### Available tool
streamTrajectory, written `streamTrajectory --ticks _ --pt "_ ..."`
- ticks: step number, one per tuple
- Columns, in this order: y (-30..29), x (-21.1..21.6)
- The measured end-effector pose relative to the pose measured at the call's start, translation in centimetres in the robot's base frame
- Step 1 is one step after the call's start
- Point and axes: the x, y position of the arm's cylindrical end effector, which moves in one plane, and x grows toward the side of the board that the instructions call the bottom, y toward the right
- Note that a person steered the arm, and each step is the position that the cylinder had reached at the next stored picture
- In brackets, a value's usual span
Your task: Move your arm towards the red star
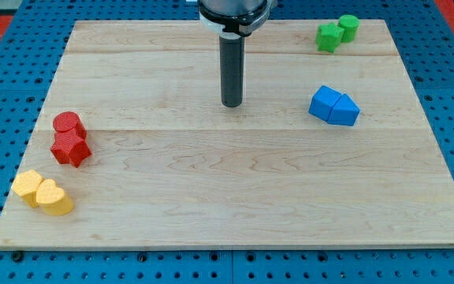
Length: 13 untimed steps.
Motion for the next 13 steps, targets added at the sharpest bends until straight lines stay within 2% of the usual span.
streamTrajectory --ticks 1,3,4,7,8,10,11,12,13 --pt "0.0 4.2" --pt "0.0 15.2" --pt "0.5 17.9" --pt "-0.2 18.6" --pt "-4.6 20.6" --pt "-8.5 12.5" --pt "-7.9 11.2" --pt "-9.2 3.7" --pt "-15.9 -3.3"
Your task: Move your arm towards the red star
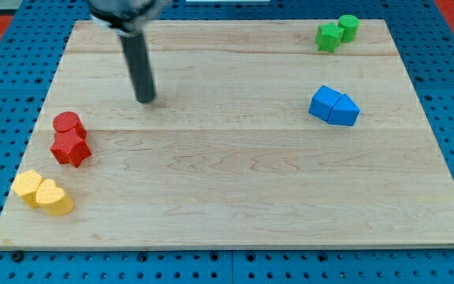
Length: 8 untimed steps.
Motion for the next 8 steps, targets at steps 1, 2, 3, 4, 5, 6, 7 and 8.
streamTrajectory --ticks 1,2,3,4,5,6,7,8 --pt "-7.5 -5.4" --pt "-15.0 -8.4" --pt "-15.0 -8.4" --pt "-15.0 -3.1" --pt "-14.6 4.2" --pt "-13.3 10.0" --pt "-12.1 11.1" --pt "-8.2 13.5"
